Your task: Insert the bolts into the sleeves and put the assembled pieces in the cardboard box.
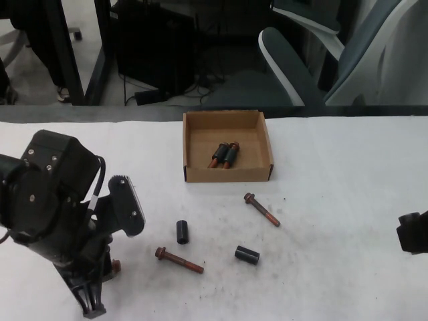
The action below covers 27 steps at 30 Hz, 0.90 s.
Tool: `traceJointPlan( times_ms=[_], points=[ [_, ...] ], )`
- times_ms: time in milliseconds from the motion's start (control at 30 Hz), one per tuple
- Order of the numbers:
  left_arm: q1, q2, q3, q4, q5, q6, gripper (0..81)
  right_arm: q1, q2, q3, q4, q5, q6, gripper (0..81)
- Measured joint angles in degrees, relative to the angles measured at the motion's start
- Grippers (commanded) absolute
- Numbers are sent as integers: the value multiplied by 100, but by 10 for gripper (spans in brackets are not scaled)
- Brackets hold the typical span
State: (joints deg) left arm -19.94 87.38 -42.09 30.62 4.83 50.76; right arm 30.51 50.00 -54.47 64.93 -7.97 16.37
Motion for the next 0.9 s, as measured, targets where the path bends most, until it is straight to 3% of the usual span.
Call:
traceJointPlan(
  times_ms=[600, 900],
  points=[
    [0, 478, -91, -99, -59, 454, 302, 0, 0, 0, 28, 0, -60, 0],
    [48, 478, -98, -74, -105, 844, 216, 0, 0, 0, 47, 0, -131, 0]
  ],
)
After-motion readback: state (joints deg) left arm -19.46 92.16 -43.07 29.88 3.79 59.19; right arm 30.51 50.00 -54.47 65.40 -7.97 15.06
